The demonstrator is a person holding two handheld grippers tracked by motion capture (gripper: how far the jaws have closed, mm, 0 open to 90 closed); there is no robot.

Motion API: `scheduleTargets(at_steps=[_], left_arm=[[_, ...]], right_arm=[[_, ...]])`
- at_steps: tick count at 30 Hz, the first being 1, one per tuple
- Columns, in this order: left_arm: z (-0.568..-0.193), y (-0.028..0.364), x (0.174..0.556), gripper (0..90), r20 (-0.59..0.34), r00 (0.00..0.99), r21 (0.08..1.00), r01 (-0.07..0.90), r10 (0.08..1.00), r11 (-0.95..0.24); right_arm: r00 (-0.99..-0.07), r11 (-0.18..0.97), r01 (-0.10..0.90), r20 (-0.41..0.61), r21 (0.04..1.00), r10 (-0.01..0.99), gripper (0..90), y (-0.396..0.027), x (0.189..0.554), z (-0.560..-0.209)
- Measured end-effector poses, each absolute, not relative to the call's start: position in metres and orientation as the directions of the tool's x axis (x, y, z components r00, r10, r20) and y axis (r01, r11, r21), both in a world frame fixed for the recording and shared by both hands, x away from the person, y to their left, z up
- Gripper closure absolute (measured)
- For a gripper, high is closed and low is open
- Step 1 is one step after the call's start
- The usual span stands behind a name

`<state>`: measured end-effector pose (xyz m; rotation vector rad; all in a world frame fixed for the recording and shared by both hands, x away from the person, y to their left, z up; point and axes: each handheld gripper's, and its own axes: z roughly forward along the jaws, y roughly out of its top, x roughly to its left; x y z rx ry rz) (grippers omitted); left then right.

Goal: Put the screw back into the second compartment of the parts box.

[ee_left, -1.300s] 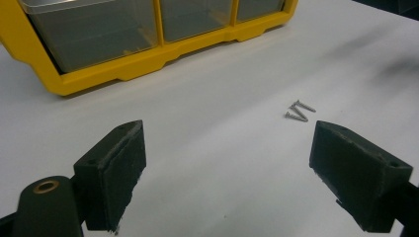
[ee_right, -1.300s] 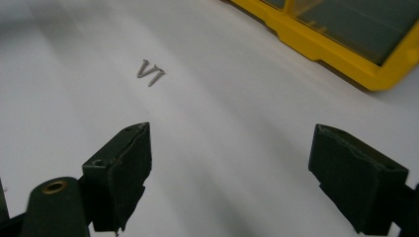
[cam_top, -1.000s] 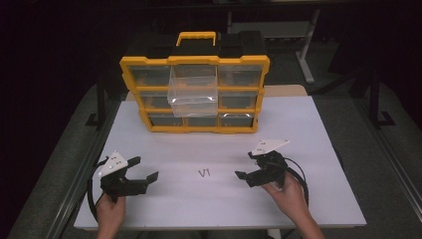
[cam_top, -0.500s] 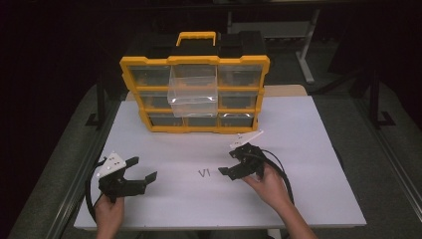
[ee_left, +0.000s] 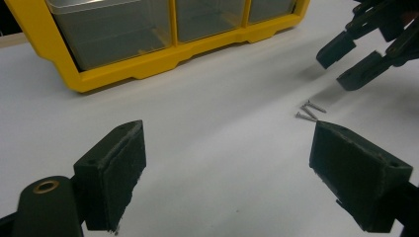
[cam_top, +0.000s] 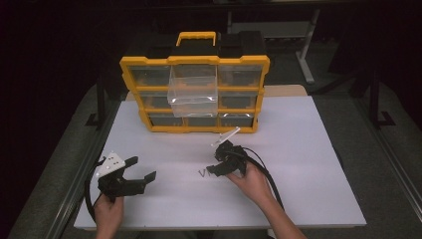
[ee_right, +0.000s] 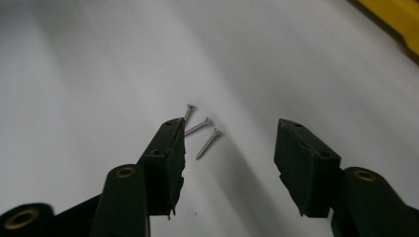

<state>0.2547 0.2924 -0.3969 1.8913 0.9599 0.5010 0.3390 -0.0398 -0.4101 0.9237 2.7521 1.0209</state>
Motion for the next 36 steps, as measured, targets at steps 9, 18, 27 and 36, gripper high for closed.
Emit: scheduleTargets(at_steps=[9,18,27,36], left_arm=[[-0.397,0.293,0.255,13.9,-0.05,0.61,0.872,0.412,0.79,-0.264],[-0.397,0.293,0.255,13.9,-0.05,0.607,0.872,0.414,0.793,-0.262],[-0.397,0.294,0.255,13.9,-0.053,0.605,0.874,0.413,0.794,-0.256],[-0.396,0.294,0.255,13.9,-0.054,0.605,0.874,0.414,0.795,-0.256]], right_arm=[[-0.816,0.629,0.533,0.147,0.566,0.559,60.6,-0.022,0.343,-0.42],[-0.79,0.628,0.569,0.141,0.531,0.596,69.8,-0.013,0.344,-0.426],[-0.798,0.663,0.545,0.076,0.513,0.598,78.9,-0.008,0.342,-0.43],[-0.808,0.684,0.521,0.036,0.511,0.588,86.5,-0.008,0.341,-0.431]])
